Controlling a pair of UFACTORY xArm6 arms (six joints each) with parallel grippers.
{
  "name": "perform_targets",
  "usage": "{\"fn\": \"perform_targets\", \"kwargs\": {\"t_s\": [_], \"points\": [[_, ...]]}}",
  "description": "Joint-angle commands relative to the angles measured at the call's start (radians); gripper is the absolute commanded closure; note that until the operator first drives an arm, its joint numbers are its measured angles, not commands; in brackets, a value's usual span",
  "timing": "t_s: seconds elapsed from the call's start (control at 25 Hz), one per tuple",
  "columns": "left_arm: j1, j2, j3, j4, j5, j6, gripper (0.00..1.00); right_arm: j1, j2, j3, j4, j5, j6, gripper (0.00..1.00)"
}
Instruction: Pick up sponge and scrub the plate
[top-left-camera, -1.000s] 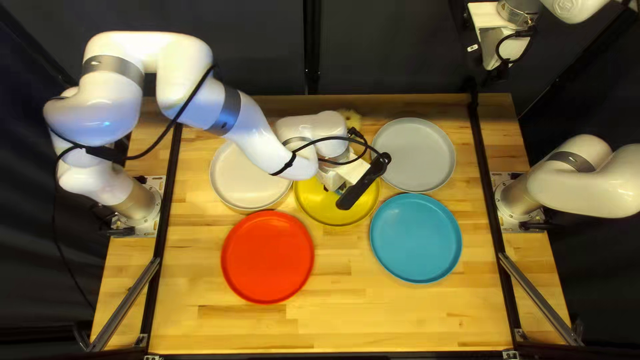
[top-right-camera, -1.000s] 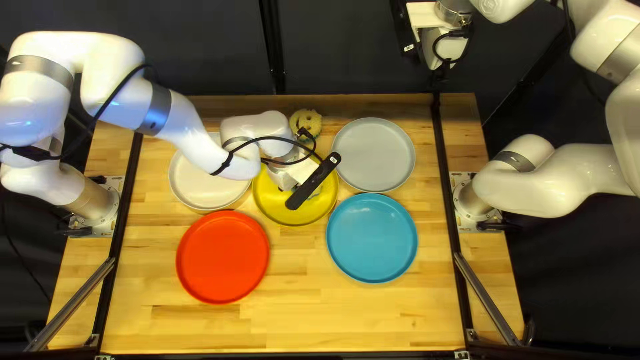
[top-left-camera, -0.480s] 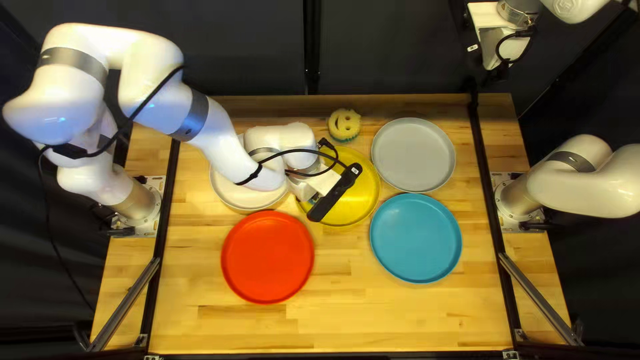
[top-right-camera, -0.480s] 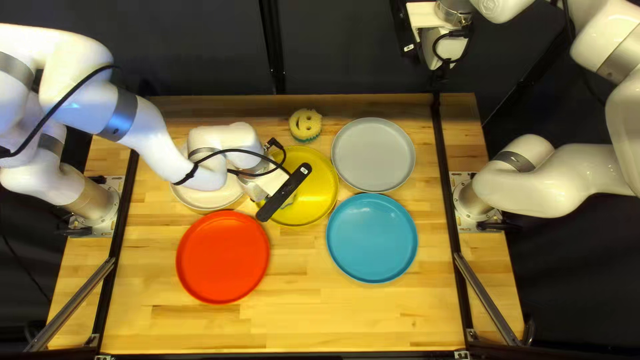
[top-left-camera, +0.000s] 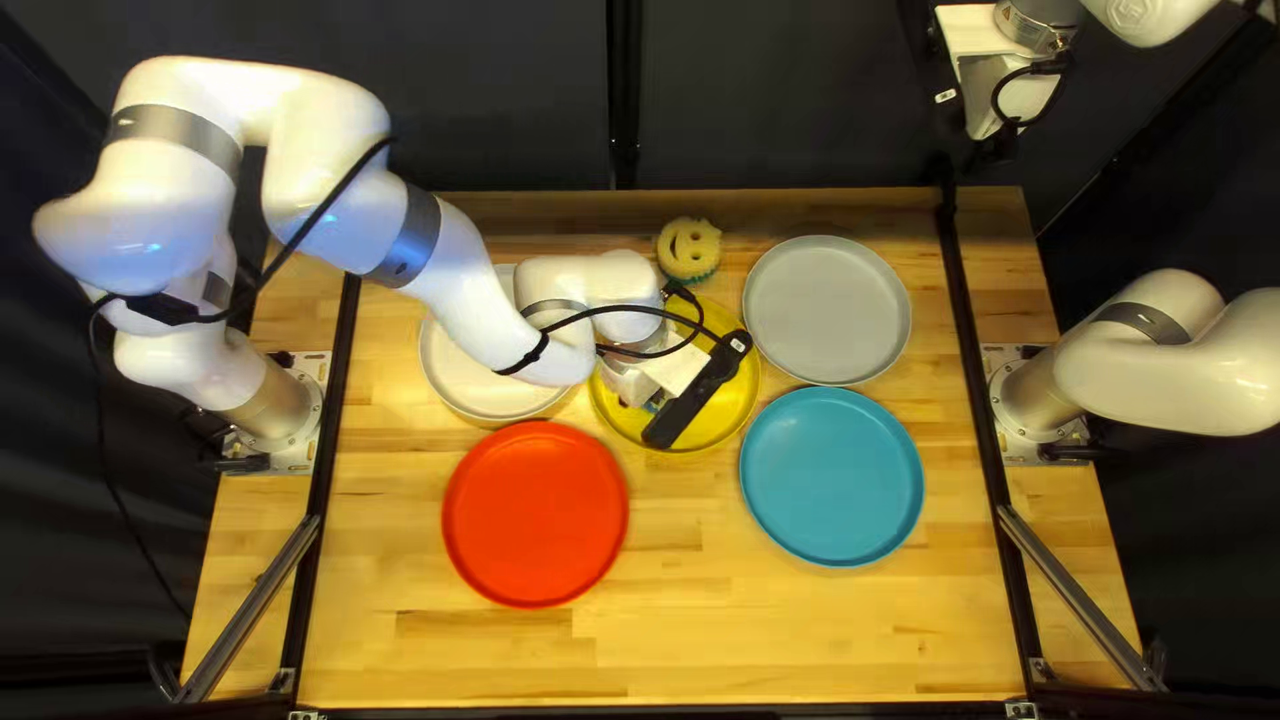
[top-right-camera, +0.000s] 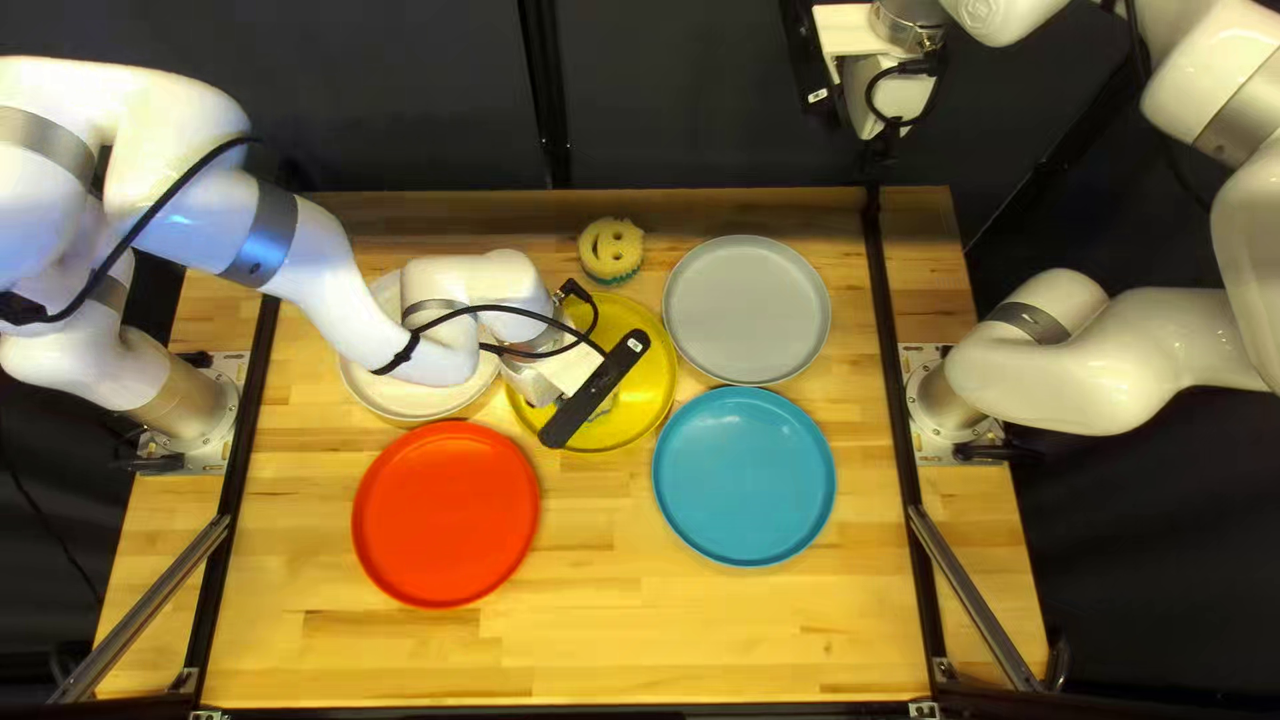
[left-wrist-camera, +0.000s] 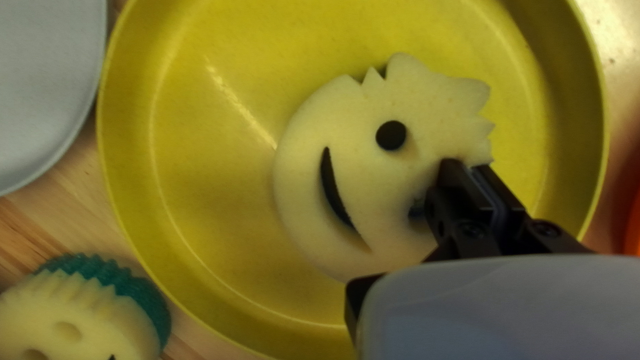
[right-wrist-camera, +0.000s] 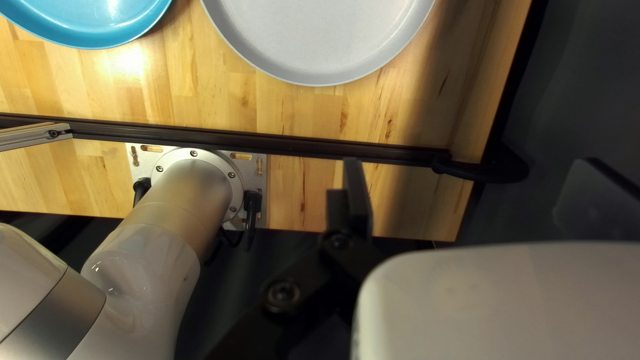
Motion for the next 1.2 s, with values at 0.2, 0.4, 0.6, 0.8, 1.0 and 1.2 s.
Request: {"fn": "perform_targets", "kwargs": {"t_s": [0.2, 0.4, 0.6, 0.8, 1.0, 1.2], "points": [[-0.028, -0.018, 0.045, 0.001, -0.025, 0.005, 1.0, 0.0, 0.0, 0.0, 0.0, 0.0, 0.0, 0.0], [-0.04, -0.1, 0.16, 0.009, -0.044, -0.023, 1.0, 0.0, 0.0, 0.0, 0.0, 0.0, 0.0, 0.0], [-0.047, -0.142, 0.23, 0.009, -0.056, -0.043, 1.0, 0.0, 0.0, 0.0, 0.0, 0.0, 0.0, 0.0], [-0.044, -0.143, 0.214, 0.017, -0.032, -0.054, 1.0, 0.0, 0.0, 0.0, 0.0, 0.0, 0.0, 0.0], [-0.017, -0.076, 0.116, 0.018, -0.008, -0.023, 1.0, 0.0, 0.0, 0.0, 0.0, 0.0, 0.0, 0.0], [0.005, -0.005, 0.009, 0.011, 0.021, 0.016, 1.0, 0.0, 0.0, 0.0, 0.0, 0.0, 0.0, 0.0]]}}
